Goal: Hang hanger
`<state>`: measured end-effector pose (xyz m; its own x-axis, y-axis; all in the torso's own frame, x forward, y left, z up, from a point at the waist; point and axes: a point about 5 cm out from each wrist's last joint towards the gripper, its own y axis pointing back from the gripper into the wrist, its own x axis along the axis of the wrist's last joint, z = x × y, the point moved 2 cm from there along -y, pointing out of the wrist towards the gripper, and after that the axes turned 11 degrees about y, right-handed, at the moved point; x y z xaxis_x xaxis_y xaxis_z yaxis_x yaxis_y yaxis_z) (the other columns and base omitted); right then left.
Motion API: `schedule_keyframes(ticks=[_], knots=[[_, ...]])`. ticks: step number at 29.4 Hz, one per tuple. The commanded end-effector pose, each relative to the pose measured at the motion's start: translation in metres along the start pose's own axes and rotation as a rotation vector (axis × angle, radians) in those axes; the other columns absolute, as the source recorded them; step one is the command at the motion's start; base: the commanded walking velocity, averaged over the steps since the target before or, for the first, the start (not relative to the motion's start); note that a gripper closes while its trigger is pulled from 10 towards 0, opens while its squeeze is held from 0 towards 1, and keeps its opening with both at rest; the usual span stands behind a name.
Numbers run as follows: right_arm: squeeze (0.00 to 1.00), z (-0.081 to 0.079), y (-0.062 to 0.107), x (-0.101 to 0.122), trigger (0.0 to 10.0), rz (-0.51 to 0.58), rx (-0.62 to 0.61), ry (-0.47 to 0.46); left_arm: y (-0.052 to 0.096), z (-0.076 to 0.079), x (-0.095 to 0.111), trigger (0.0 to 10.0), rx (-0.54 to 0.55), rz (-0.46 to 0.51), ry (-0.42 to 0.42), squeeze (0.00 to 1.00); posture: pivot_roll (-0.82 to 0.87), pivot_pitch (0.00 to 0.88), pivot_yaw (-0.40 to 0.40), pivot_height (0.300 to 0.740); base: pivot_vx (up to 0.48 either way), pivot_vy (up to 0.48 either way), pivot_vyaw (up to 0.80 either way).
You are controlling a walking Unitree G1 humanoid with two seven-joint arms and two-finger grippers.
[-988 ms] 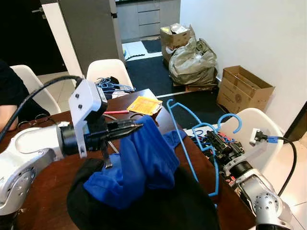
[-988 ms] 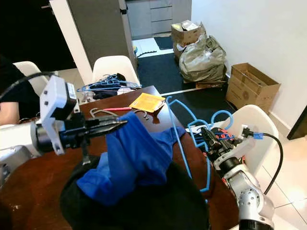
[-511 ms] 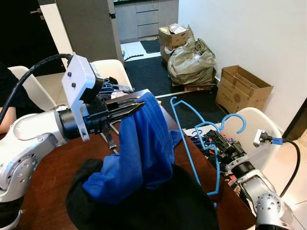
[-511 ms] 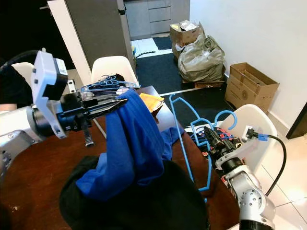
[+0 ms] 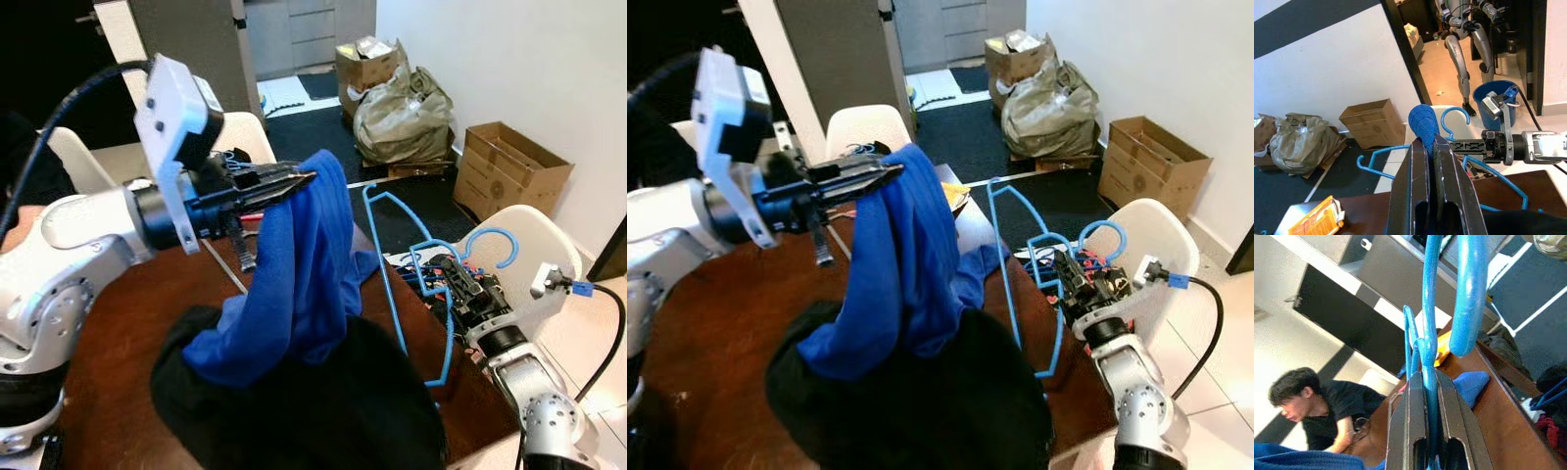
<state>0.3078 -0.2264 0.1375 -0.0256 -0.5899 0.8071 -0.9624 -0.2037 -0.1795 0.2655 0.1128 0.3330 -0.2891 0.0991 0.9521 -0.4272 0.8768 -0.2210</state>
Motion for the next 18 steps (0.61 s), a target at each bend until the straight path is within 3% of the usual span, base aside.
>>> schedule_keyframes(ticks=[1,12,18], knots=[[0.00,-0.0008,-0.0007,0.0000,10.0,0.016,-0.005,-0.023,-0.0035,-0.0002,0.0004,10.0,0.001,0.002,-0.006,0.00,-0.01,0.000,0.084,0.731,-0.461,0.000,0.00],[0.00,-0.0004,0.0005,-0.0003,10.0,0.010,-0.007,-0.017,-0.0084,-0.0002,-0.0038,10.0,0.016,0.013,0.008,0.00,-0.01,0.000,0.069,0.731,-0.470,0.000,0.00],[0.00,0.0001,-0.0008,-0.0005,10.0,0.006,-0.009,-0.019,-0.0081,-0.0081,0.0045,10.0,0.042,0.039,-0.031,0.00,-0.01,0.000,0.064,0.731,-0.471,0.000,0.00]])
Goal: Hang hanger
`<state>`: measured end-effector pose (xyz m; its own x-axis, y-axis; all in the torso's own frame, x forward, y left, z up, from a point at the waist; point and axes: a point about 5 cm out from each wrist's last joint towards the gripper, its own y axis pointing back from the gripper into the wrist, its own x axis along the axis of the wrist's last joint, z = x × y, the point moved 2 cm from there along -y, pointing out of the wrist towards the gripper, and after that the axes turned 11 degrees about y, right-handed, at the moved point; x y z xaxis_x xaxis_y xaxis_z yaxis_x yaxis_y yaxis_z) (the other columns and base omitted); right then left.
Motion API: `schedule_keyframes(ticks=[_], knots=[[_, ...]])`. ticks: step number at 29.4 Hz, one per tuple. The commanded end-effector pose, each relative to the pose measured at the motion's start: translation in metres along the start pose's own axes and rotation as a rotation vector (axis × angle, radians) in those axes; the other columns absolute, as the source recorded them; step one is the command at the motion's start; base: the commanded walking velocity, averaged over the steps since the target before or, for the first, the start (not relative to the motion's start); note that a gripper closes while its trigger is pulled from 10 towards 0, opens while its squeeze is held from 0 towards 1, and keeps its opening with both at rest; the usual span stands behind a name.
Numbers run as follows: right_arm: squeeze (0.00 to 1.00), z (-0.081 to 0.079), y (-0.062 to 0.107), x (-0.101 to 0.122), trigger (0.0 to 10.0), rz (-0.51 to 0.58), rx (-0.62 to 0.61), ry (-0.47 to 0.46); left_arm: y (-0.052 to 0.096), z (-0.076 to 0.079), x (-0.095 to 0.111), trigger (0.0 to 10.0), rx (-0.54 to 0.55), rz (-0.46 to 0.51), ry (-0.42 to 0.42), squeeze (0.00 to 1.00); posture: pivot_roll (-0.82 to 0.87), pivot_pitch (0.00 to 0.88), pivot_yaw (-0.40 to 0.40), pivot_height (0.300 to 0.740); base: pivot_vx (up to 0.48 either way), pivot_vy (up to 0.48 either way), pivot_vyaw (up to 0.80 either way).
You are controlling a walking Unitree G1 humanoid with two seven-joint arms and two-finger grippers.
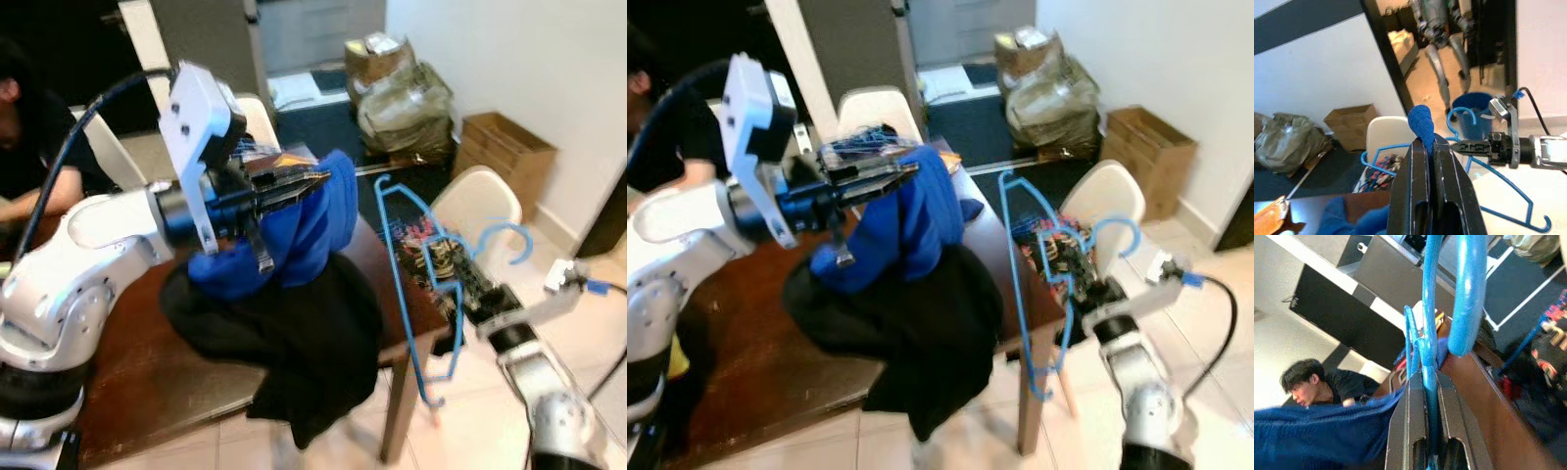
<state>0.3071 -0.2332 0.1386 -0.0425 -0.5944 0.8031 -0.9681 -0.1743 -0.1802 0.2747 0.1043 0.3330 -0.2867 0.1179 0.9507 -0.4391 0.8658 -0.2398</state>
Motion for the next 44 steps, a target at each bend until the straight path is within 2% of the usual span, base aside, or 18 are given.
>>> schedule_keyframes(ticks=[1,3,6,9,17,20,21,23,25,26,28,31,34,35,36,39,41,44], knots=[[0.00,-0.004,-0.003,-0.006,10.0,-0.012,0.014,-0.019,0.003,-0.007,0.014,10.0,0.027,0.037,-0.063,0.00,-0.01,0.000,0.068,0.731,-0.472,0.000,0.00],[0.00,-0.004,-0.003,-0.006,10.0,-0.012,0.014,-0.019,0.003,-0.007,0.014,10.0,0.027,0.037,-0.063,0.00,-0.01,0.000,0.068,0.731,-0.472,0.000,0.00],[0.00,-0.004,-0.003,-0.006,10.0,-0.001,0.008,-0.026,-0.002,-0.010,0.034,10.0,0.013,0.083,-0.116,0.00,-0.01,0.000,0.081,0.731,-0.472,0.000,0.00],[0.00,-0.005,-0.003,-0.006,10.0,0.002,0.006,-0.028,-0.004,-0.010,0.039,10.0,0.005,0.097,-0.129,0.00,-0.01,0.000,0.082,0.731,-0.472,0.000,0.00],[0.00,-0.005,-0.004,-0.006,10.0,0.010,0.004,-0.036,-0.024,0.008,0.052,10.0,-0.093,0.177,-0.103,0.00,-0.01,0.000,0.088,0.731,-0.472,0.000,0.00],[0.00,-0.006,-0.004,-0.007,10.0,0.009,0.004,-0.039,-0.034,0.016,0.042,10.0,-0.116,0.171,-0.040,0.00,-0.01,0.000,0.092,0.731,-0.461,0.000,0.00],[0.00,-0.006,-0.003,-0.008,10.0,0.002,0.002,-0.036,-0.039,0.020,0.026,10.0,-0.127,0.146,0.019,0.00,-0.01,0.000,0.093,0.731,0.000,0.000,0.00],[0.00,-0.006,-0.003,-0.008,10.0,0.002,0.002,-0.036,-0.039,0.020,0.026,10.0,-0.127,0.146,0.019,0.00,-0.01,0.000,0.093,0.731,0.000,0.000,0.00],[0.00,-0.006,-0.004,-0.009,10.0,-0.009,0.000,-0.027,-0.037,0.022,-0.001,10.0,-0.135,0.085,0.073,0.00,-0.01,0.000,0.093,0.731,0.000,0.000,-0.80],[0.00,-0.006,-0.004,-0.009,10.0,-0.009,0.000,-0.027,-0.037,0.022,-0.001,10.0,-0.135,0.085,0.073,0.00,-0.01,0.000,0.093,0.731,0.000,0.000,-0.80],[0.00,-0.006,-0.003,-0.010,10.0,-0.016,-0.001,-0.020,-0.032,0.024,-0.027,10.0,-0.140,0.014,0.105,0.00,-0.01,0.000,0.094,0.731,0.000,0.000,-0.80],[0.00,-0.006,-0.003,-0.010,10.0,-0.018,-0.002,-0.018,-0.028,0.025,-0.039,10.0,-0.138,-0.029,0.103,0.00,-0.01,0.000,0.093,0.731,0.000,0.000,-0.80],[0.00,-0.006,-0.003,-0.011,10.0,-0.024,-0.003,-0.018,-0.017,0.023,-0.069,10.0,-0.105,-0.138,0.100,0.00,-0.01,0.000,0.090,0.731,0.000,0.000,-0.80],[0.00,-0.006,-0.003,-0.011,10.0,-0.024,-0.003,-0.018,-0.017,0.023,-0.069,10.0,-0.105,-0.138,0.100,0.00,-0.01,0.000,0.090,0.731,0.000,0.000,-0.80],[0.00,-0.005,-0.003,-0.011,10.0,-0.027,-0.003,-0.018,-0.010,0.019,-0.082,10.0,-0.074,-0.193,0.088,0.00,-0.01,0.000,0.090,0.731,0.000,0.000,-0.80],[0.00,-0.005,-0.003,-0.012,10.0,-0.030,-0.003,-0.017,-0.004,0.016,-0.093,10.0,-0.044,-0.234,0.080,0.00,-0.01,0.000,0.090,0.731,0.000,0.000,-0.80],[0.00,-0.005,-0.003,-0.012,10.0,-0.034,-0.003,-0.014,0.010,0.004,-0.117,10.0,0.064,-0.322,0.051,0.00,-0.01,0.000,0.091,0.731,0.000,0.000,-0.80],[0.00,-0.005,-0.003,-0.012,10.0,-0.035,-0.004,-0.014,0.015,0.000,-0.124,10.0,0.096,-0.345,0.041,0.00,-0.01,0.000,0.091,0.731,0.000,0.000,-0.80]])
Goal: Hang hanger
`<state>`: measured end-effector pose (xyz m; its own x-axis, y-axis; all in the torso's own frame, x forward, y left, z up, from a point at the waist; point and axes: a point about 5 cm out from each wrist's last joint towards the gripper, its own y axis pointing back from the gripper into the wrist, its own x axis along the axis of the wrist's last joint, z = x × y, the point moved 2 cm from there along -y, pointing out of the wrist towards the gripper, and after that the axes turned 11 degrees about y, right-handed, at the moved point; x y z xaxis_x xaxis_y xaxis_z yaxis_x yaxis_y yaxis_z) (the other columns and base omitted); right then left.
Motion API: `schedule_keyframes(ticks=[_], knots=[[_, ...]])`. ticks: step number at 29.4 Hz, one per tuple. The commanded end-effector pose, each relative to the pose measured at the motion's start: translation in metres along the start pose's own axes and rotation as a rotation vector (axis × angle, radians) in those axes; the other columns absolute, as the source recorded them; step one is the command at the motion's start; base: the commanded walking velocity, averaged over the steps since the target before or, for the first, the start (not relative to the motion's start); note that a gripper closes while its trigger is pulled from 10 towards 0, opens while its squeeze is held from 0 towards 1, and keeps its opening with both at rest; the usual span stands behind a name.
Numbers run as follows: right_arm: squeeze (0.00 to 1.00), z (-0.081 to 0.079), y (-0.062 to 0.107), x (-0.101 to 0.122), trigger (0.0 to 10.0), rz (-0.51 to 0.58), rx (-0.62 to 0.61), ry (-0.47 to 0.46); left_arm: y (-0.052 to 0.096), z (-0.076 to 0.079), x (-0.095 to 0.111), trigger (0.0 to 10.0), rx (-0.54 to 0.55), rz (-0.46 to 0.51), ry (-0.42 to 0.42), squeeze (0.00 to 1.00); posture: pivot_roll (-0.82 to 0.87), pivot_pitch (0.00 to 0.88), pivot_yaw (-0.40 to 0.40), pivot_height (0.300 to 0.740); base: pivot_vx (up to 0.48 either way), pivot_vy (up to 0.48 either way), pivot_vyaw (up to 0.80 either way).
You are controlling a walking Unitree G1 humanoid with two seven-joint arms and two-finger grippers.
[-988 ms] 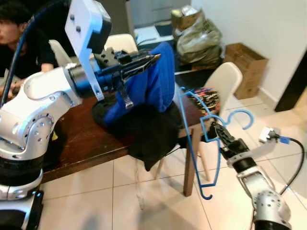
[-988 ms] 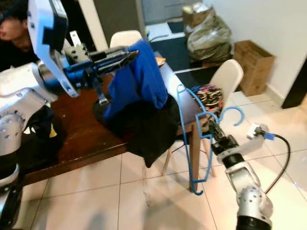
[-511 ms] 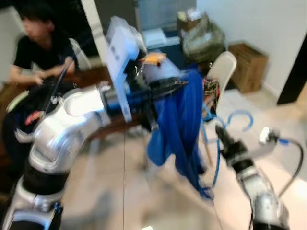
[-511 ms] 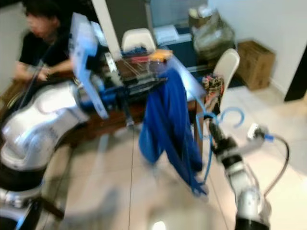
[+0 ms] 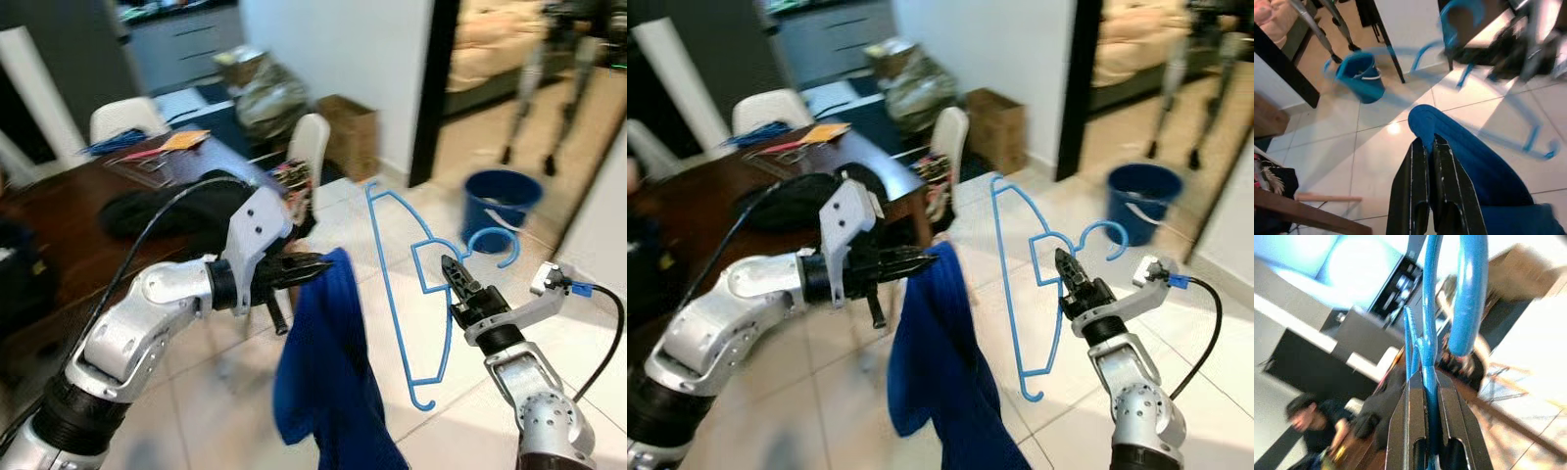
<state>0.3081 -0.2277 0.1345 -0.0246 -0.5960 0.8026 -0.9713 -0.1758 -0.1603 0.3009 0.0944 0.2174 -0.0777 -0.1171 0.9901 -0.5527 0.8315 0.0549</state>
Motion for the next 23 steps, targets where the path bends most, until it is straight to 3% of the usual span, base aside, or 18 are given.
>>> schedule_keyframes(ticks=[1,5,8,10,12,14,18,21,23], knots=[[0.00,-0.003,-0.002,-0.006,10.0,-0.021,0.008,-0.006,0.007,-0.011,-0.015,10.0,0.081,-0.048,-0.012,0.00,-0.01,0.000,0.091,0.731,0.000,0.000,-0.80],[0.00,-0.004,-0.001,-0.007,10.0,-0.028,0.009,-0.002,0.013,-0.021,-0.043,10.0,0.204,-0.117,-0.009,0.00,-0.01,0.000,0.091,0.731,0.000,0.000,-0.80],[0.00,-0.003,-0.001,-0.008,10.0,-0.036,0.010,0.003,0.019,-0.021,-0.065,10.0,0.233,-0.172,0.008,0.00,-0.01,0.000,0.089,0.731,0.000,0.000,-0.80],[0.00,-0.004,-0.001,-0.009,10.0,-0.060,0.019,0.026,0.023,-0.018,-0.085,10.0,0.260,-0.198,0.071,0.00,-0.01,0.000,0.085,0.731,0.000,0.000,-0.80],[0.00,-0.005,-0.001,-0.010,10.0,-0.070,0.024,0.037,0.024,-0.016,-0.091,10.0,0.265,-0.204,0.090,0.00,-0.01,0.000,0.085,0.731,0.000,0.000,-0.80],[0.00,-0.006,-0.001,-0.012,10.0,-0.111,0.035,0.086,0.024,-0.012,-0.109,10.0,0.331,-0.200,0.191,0.00,-0.02,0.000,0.071,0.731,0.000,0.000,-0.80],[0.00,-0.007,-0.001,-0.015,10.0,-0.157,0.044,0.138,0.024,-0.013,-0.120,10.0,0.422,-0.202,0.235,0.00,-0.02,0.000,0.057,0.731,0.000,0.000,-0.80],[0.00,-0.008,-0.003,-0.019,10.0,-0.196,0.060,0.192,0.031,-0.031,-0.119,10.0,0.547,-0.139,0.330,0.00,-0.02,0.000,0.056,0.731,0.000,0.000,-0.80],[0.00,-0.007,-0.003,-0.019,10.0,-0.204,0.061,0.201,0.032,-0.034,-0.121,10.0,0.565,-0.121,0.367,0.00,-0.02,0.000,0.051,0.731,0.000,0.000,-0.80]])
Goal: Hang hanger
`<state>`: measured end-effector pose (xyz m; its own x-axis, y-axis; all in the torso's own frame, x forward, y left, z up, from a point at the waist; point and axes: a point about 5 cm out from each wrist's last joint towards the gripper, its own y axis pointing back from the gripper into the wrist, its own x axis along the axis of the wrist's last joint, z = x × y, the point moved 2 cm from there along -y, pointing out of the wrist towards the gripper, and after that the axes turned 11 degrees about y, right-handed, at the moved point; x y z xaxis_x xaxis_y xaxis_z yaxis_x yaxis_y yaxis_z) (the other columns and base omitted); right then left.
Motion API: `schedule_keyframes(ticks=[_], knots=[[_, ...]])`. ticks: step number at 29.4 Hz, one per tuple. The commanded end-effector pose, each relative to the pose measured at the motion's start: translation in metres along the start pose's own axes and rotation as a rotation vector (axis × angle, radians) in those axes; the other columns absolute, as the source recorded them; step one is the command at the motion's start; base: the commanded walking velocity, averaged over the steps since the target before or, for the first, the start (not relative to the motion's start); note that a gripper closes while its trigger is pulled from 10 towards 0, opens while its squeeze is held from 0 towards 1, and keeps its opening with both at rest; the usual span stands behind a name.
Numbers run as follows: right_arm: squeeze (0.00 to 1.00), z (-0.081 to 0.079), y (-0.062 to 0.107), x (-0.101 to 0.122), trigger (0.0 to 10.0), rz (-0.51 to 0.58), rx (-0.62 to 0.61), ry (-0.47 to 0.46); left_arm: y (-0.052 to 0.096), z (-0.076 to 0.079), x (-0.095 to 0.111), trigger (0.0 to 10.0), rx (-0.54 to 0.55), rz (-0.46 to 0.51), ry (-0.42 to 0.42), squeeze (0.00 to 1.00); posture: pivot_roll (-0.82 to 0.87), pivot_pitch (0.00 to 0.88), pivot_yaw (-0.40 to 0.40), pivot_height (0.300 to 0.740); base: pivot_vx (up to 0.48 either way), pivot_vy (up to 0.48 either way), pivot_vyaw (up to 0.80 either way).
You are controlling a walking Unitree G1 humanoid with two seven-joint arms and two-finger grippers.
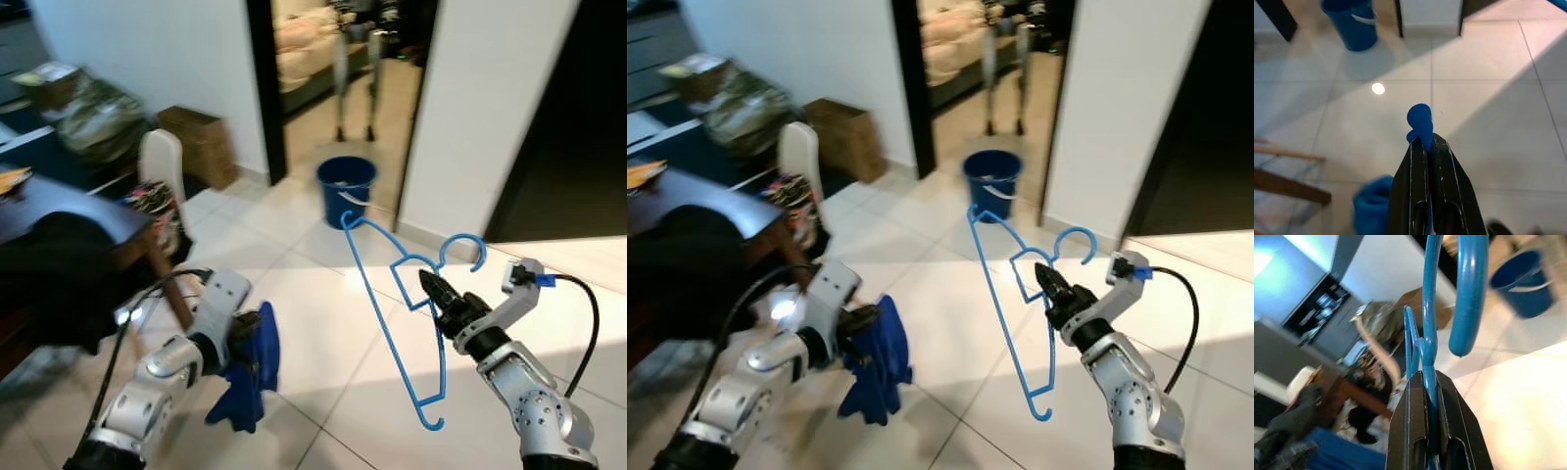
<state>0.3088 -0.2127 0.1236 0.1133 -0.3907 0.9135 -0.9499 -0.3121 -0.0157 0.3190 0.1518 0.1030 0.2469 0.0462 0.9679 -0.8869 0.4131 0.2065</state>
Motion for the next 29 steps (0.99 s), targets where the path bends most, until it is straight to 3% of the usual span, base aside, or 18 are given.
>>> schedule_keyframes(ticks=[1,3,29], knots=[[0.00,-0.002,-0.002,-0.001,10.0,-0.008,0.013,0.013,-0.001,-0.002,0.001,10.0,0.011,0.018,0.032,0.00,-0.02,0.000,0.051,0.731,0.000,0.000,-0.80],[0.00,-0.002,-0.003,0.000,10.0,-0.026,0.020,0.032,-0.004,-0.004,0.002,10.0,0.016,0.041,0.082,0.00,-0.02,0.000,0.046,0.731,0.000,0.000,-0.80],[0.00,-0.003,-0.007,0.001,10.0,-0.016,0.043,0.041,-0.012,0.000,0.003,10.0,-0.020,0.058,0.084,0.00,-0.01,0.000,0.042,0.731,0.000,0.000,-0.76]])
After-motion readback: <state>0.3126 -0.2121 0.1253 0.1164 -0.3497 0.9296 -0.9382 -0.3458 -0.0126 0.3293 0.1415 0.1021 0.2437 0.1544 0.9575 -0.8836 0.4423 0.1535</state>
